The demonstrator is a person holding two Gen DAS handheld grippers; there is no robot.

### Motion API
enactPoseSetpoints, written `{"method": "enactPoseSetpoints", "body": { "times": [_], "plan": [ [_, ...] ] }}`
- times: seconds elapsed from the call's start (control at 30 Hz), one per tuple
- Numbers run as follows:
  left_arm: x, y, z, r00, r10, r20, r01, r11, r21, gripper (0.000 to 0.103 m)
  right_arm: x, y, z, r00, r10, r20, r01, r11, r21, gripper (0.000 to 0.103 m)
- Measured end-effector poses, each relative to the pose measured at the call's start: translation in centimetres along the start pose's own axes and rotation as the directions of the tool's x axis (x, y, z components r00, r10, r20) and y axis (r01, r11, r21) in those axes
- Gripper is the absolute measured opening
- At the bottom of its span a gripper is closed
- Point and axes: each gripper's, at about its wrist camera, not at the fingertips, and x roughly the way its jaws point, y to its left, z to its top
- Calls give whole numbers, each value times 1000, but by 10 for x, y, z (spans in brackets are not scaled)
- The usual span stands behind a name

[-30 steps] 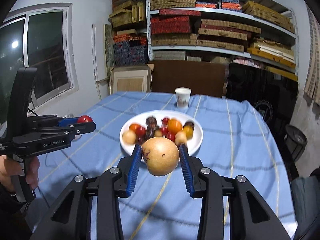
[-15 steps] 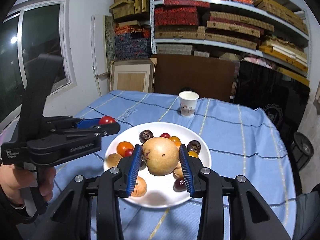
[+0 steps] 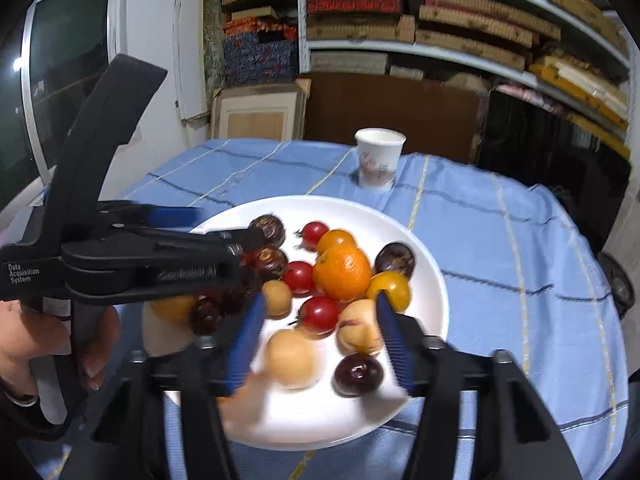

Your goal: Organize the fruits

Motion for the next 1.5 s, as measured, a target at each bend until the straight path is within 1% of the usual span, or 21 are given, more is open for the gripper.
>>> {"method": "enactPoseSetpoints", "body": {
  "times": [0.03,0.1,0.2,0.27,0.33,0.37,0.43,0.5,0.57,0.7,0.73,0.8,0.87,0.9,0.97,1.1,1.23,1.27,1.4,1.5],
  "plan": [
    [-4,2,-1,1000,-2,11,3,1000,-7,98,-2,0,-1,1000,5,-1,-5,1000,4,62],
    [-10,3,-3,1000,-8,-10,8,1000,-7,98,-9,-3,-3,1000,13,-1,-13,1000,20,62],
    [-32,6,-13,1000,-18,-8,18,1000,-1,98,-31,-4,-10,999,33,10,-33,998,49,62],
    [-52,7,-23,1000,-18,2,18,1000,14,98,-52,-2,-19,999,41,15,-42,996,74,67],
    [-77,9,-38,999,-46,5,46,999,22,98,-69,0,-27,999,45,17,-47,995,90,78],
    [-88,10,-45,999,-54,10,54,998,22,98,-82,4,-33,999,46,20,-48,994,97,81],
    [-111,13,-62,998,-63,12,63,998,23,98,-101,11,-44,999,50,17,-51,992,112,94],
    [-134,14,-82,997,-76,-3,77,997,24,98,-121,19,-59,999,54,-6,-53,989,135,99],
    [-164,17,-106,994,-105,-12,105,994,28,98,-145,28,-77,998,56,-7,-54,984,169,99],
    [-233,28,-149,993,-105,62,105,994,-1,98,-196,48,-106,1000,24,17,-27,976,214,99],
    [-258,31,-161,991,-100,93,102,995,-9,98,-207,51,-111,999,21,28,-26,975,220,99],
    [-295,32,-180,986,-100,133,102,995,-7,98,-234,60,-124,999,-6,42,-4,972,233,99],
    [-327,30,-201,985,-87,149,87,996,9,98,-259,71,-134,999,-14,44,3,972,233,99],
    [-337,28,-207,985,-83,150,81,997,17,98,-271,78,-139,999,-22,47,11,973,229,99],
    [-367,25,-231,983,-87,164,84,996,27,98,-293,91,-148,998,-38,56,25,976,216,99],
    [-407,21,-267,974,-129,184,125,992,34,98,-330,112,-170,993,-82,90,61,974,217,99],
    [-429,13,-289,972,-132,196,124,991,55,98,-343,124,-189,992,-92,83,70,971,228,99],
    [-433,10,-295,971,-135,198,124,990,66,98,-346,127,-194,991,-107,85,86,971,222,99],
    [-443,4,-304,968,-110,226,97,993,72,98,-349,135,-205,987,-135,88,115,972,204,99],
    [-444,2,-308,972,-79,222,68,996,57,98,-349,133,-207,987,-135,81,116,971,208,99]
  ]
}}
